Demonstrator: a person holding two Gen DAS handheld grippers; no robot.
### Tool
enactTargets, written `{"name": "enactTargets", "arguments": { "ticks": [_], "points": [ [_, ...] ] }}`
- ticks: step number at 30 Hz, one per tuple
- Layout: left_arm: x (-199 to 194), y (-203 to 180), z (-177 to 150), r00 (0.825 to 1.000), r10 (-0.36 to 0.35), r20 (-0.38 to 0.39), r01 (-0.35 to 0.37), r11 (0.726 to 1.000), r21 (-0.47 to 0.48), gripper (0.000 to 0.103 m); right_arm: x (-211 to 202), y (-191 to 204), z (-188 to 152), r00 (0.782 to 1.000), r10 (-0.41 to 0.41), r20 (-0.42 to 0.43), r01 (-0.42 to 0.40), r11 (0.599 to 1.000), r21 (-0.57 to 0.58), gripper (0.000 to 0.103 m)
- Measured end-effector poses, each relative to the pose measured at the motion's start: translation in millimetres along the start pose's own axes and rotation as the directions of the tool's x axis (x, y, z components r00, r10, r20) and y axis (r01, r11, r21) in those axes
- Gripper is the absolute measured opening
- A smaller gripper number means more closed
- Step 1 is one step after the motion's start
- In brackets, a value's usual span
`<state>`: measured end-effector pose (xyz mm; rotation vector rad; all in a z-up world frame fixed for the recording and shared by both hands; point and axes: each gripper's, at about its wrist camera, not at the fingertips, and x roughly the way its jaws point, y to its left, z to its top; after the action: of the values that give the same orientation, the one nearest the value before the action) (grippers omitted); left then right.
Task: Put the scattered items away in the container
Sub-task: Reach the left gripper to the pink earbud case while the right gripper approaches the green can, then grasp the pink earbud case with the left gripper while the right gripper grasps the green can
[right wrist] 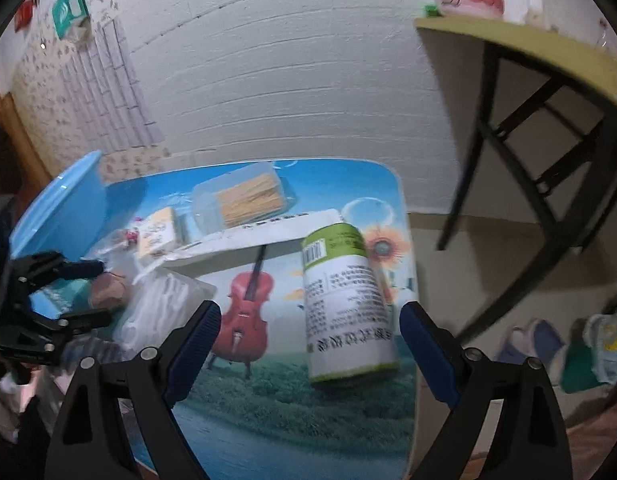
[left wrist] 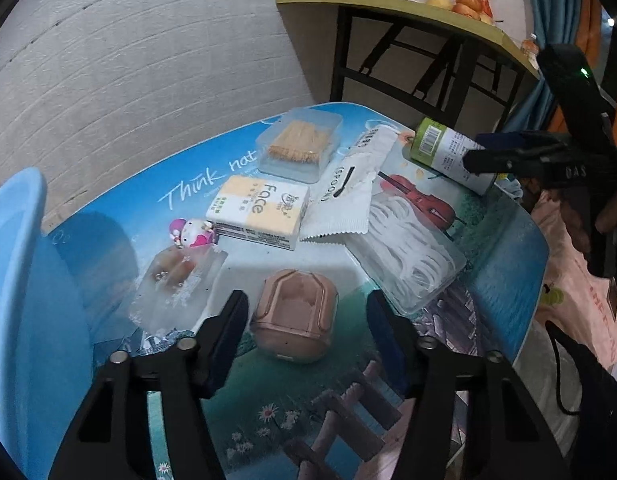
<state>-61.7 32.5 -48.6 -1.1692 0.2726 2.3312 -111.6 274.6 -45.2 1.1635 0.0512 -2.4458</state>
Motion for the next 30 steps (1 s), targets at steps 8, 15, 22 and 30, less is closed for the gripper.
{"name": "enactTargets", "arguments": {
  "ticks": [8,15,22,30],
  "points": [
    [7,1,0,1.000,-0.009,-0.020,0.010,1.000,0.020,0.053,16,-5,3,0.999,-0.017,-0.032,0.015,0.999,-0.052,0.093],
    [15,-1,3,1.000,-0.001,-0.025,0.002,1.000,0.024,0.053,32,-6,6,0.999,-0.023,-0.050,0.018,0.996,-0.086,0.090],
    [15,-1,3,1.000,0.002,-0.010,-0.002,1.000,0.029,0.044,49,-11,8,0.997,-0.024,-0.072,0.016,0.995,-0.100,0.071],
    [15,-1,2,1.000,0.022,0.018,-0.022,1.000,0.004,0.044,46,-11,3,0.999,-0.042,-0.019,0.039,0.995,-0.096,0.048]
  ]
}}
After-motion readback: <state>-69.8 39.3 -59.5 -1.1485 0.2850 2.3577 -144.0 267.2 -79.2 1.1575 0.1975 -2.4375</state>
